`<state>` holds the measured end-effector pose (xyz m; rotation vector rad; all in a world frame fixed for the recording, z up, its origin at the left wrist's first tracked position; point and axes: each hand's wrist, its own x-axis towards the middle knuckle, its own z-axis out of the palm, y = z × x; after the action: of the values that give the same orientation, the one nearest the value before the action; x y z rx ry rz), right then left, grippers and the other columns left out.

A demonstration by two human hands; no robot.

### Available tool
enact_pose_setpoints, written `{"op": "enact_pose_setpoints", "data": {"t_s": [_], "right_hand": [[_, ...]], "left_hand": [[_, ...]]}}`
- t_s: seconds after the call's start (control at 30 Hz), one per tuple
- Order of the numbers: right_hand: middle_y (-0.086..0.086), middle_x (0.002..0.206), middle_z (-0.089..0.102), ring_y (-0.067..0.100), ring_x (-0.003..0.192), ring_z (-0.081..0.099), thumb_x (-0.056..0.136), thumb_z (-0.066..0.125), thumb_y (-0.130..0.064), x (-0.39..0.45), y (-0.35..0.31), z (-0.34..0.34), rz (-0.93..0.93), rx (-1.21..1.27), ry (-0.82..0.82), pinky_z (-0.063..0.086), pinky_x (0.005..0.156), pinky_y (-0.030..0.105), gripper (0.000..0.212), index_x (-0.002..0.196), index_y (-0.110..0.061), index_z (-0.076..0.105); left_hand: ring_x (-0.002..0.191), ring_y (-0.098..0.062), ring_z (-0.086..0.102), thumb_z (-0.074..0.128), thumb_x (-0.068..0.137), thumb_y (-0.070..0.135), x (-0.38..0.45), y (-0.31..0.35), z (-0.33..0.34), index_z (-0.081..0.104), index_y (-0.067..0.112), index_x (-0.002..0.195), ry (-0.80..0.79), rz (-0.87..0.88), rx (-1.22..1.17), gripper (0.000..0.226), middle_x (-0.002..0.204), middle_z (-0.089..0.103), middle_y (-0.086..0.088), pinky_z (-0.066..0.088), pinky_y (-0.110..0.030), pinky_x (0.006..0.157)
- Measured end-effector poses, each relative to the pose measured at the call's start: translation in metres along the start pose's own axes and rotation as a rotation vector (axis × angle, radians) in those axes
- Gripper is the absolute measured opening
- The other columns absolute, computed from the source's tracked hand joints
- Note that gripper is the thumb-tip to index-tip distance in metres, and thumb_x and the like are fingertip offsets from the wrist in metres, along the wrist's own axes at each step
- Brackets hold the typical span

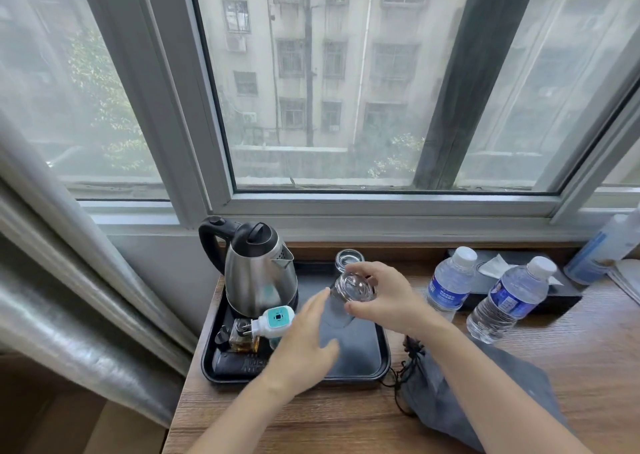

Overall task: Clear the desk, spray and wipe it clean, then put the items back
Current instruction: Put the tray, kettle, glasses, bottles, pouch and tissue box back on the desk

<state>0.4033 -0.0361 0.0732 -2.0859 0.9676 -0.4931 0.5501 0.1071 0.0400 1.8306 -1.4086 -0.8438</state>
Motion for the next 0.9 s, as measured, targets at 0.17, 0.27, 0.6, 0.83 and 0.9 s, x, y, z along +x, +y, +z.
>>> {"op": "enact_pose_setpoints", "data": {"t_s": [0.17,0.27,0.6,0.83,0.9], "right_hand": [[-0.005,0.136,0.055,0.012,0.126,0.053,0.078,0.080,-0.023,0.028,0.007,0.017,-0.144,-0.310,-0.168,0.039,0.106,0.022,0.070,0.144,-0.021,0.056],[-0.001,0.135,0.055,0.019,0.125,0.052,0.080,0.080,-0.024,0.043,0.011,0.027,-0.168,-0.397,-0.238,0.035,0.109,0.025,0.069,0.144,-0.020,0.054],[0.009,0.141,0.057,0.017,0.139,0.044,0.086,0.075,-0.025,0.102,0.013,0.040,-0.301,-0.628,-0.343,-0.012,0.126,0.044,0.070,0.150,-0.016,0.047],[0.006,0.142,0.056,0.017,0.139,0.044,0.085,0.075,-0.026,0.131,0.022,0.043,-0.357,-0.670,-0.360,-0.010,0.126,0.043,0.072,0.151,-0.017,0.047],[0.006,0.142,0.055,0.017,0.139,0.045,0.085,0.075,-0.025,0.137,0.025,0.044,-0.361,-0.659,-0.355,-0.010,0.126,0.043,0.073,0.152,-0.017,0.046]], "left_hand": [[0.150,-0.003,0.035,0.051,0.091,-0.014,0.004,-0.001,0.023,0.011,0.024,0.168,-0.016,-0.300,-0.428,0.095,0.170,0.026,-0.004,0.037,-0.029,0.118],[0.160,-0.022,0.022,0.046,0.090,-0.019,0.012,-0.008,0.033,0.005,0.024,0.169,-0.008,-0.333,-0.516,0.098,0.174,0.016,-0.008,0.034,-0.028,0.115],[0.100,0.011,0.044,0.055,0.090,-0.002,0.053,-0.031,0.052,-0.009,0.038,0.166,0.107,-0.351,-0.441,0.107,0.171,0.025,0.002,0.041,-0.004,0.077],[0.145,-0.007,0.036,0.056,0.071,0.015,0.079,-0.039,0.053,-0.009,0.050,0.162,0.166,-0.378,-0.432,0.117,0.169,0.029,0.012,0.037,-0.015,0.099],[0.148,-0.010,0.036,0.055,0.068,0.018,0.087,-0.046,0.055,-0.007,0.051,0.162,0.176,-0.373,-0.434,0.118,0.168,0.031,0.014,0.038,-0.012,0.099]]}}
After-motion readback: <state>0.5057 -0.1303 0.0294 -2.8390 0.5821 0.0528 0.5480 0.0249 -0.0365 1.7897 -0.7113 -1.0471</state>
